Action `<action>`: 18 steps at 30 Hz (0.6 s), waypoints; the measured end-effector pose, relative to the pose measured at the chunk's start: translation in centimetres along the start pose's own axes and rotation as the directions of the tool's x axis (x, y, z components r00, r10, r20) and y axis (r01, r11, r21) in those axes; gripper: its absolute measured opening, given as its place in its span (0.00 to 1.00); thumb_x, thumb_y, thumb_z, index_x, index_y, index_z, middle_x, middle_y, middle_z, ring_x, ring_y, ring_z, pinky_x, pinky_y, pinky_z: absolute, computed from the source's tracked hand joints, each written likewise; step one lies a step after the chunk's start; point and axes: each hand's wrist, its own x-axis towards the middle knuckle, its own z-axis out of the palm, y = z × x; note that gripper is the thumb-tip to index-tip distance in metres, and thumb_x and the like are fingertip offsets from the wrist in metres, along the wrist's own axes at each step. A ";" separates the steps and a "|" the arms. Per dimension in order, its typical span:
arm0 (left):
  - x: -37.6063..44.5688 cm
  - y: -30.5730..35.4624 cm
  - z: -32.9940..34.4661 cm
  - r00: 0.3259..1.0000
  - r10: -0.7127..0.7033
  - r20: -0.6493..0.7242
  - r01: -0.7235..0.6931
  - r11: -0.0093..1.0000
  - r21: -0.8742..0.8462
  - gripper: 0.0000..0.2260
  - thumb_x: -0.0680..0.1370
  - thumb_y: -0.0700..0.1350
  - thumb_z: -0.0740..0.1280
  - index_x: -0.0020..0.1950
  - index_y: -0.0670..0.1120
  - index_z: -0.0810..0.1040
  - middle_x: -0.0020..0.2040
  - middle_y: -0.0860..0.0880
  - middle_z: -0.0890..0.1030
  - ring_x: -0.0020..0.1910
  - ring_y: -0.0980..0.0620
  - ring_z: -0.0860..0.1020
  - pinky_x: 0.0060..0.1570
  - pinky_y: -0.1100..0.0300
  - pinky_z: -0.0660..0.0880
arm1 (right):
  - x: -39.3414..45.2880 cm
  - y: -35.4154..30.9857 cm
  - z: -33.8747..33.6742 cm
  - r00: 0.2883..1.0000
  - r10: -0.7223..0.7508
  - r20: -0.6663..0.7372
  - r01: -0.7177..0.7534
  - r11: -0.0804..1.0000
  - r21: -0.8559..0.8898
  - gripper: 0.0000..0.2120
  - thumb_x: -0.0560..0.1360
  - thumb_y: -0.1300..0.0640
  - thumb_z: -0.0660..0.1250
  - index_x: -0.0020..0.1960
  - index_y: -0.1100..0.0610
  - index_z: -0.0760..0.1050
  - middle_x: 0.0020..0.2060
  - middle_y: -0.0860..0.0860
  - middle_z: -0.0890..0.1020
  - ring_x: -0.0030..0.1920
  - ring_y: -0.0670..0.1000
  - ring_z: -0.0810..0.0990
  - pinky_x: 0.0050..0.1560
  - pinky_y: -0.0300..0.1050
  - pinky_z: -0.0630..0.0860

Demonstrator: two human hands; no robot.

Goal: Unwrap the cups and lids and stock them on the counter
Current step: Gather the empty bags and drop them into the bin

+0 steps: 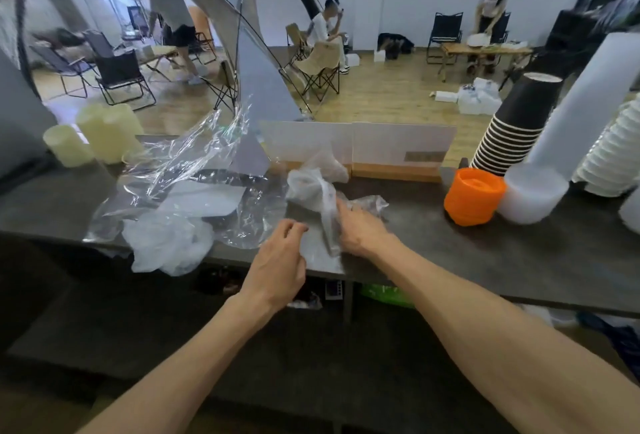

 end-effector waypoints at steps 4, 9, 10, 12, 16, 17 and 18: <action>1.3 0.3 2.0 1.000 -0.022 0.000 0.022 0.993 -0.112 0.33 0.77 0.35 0.63 0.79 0.51 0.55 0.78 0.48 0.54 0.73 0.45 0.66 0.68 0.54 0.70 | -3.5 -0.5 0.5 0.999 -0.014 -0.030 0.014 1.000 0.004 0.16 0.75 0.57 0.67 0.62 0.56 0.69 0.55 0.57 0.78 0.51 0.59 0.80 0.46 0.51 0.76; 4.6 0.9 3.3 0.992 -0.070 0.108 0.062 0.995 0.084 0.28 0.75 0.43 0.67 0.74 0.55 0.66 0.78 0.43 0.56 0.60 0.39 0.75 0.59 0.43 0.76 | -8.9 0.2 1.1 0.995 -0.081 -0.064 0.088 0.987 0.131 0.03 0.77 0.55 0.68 0.47 0.54 0.74 0.45 0.50 0.77 0.42 0.50 0.78 0.45 0.49 0.79; 5.1 0.8 3.7 0.990 -0.028 0.136 0.019 0.997 0.072 0.19 0.74 0.46 0.66 0.65 0.52 0.76 0.71 0.41 0.68 0.57 0.39 0.77 0.59 0.45 0.74 | -9.6 0.7 1.2 0.992 -0.063 -0.108 0.084 0.976 0.203 0.03 0.77 0.56 0.67 0.47 0.53 0.73 0.44 0.49 0.76 0.41 0.50 0.77 0.45 0.49 0.79; 4.9 1.1 4.3 0.979 0.052 0.197 -0.035 0.995 -0.091 0.05 0.73 0.47 0.65 0.45 0.51 0.80 0.47 0.49 0.79 0.50 0.46 0.79 0.53 0.53 0.75 | -10.7 1.7 1.2 0.976 0.016 -0.215 0.066 0.929 0.365 0.10 0.75 0.56 0.68 0.54 0.51 0.70 0.48 0.49 0.75 0.44 0.49 0.78 0.45 0.49 0.79; 1.7 4.4 3.7 0.968 0.115 0.225 0.021 0.850 -0.526 0.07 0.77 0.40 0.65 0.44 0.48 0.82 0.39 0.52 0.83 0.38 0.57 0.80 0.39 0.64 0.75 | -11.2 2.7 0.3 0.989 0.026 -0.143 0.029 0.929 0.368 0.49 0.70 0.57 0.76 0.79 0.45 0.48 0.73 0.56 0.61 0.65 0.58 0.74 0.60 0.58 0.77; 0.9 5.5 3.4 0.975 0.123 0.187 0.018 0.791 -0.611 0.09 0.78 0.38 0.64 0.43 0.48 0.81 0.39 0.50 0.82 0.38 0.57 0.80 0.37 0.63 0.76 | -11.5 2.4 0.1 0.990 0.019 -0.138 0.031 0.936 0.352 0.46 0.70 0.58 0.76 0.79 0.47 0.52 0.74 0.55 0.63 0.67 0.58 0.73 0.62 0.59 0.76; 0.1 6.5 3.3 0.984 0.096 0.148 0.031 0.731 -0.681 0.11 0.79 0.37 0.62 0.42 0.47 0.81 0.39 0.51 0.82 0.38 0.56 0.81 0.37 0.63 0.77 | -11.9 2.2 0.1 0.985 0.012 -0.174 0.053 0.930 0.364 0.38 0.71 0.58 0.74 0.76 0.48 0.61 0.70 0.54 0.69 0.66 0.55 0.74 0.63 0.57 0.76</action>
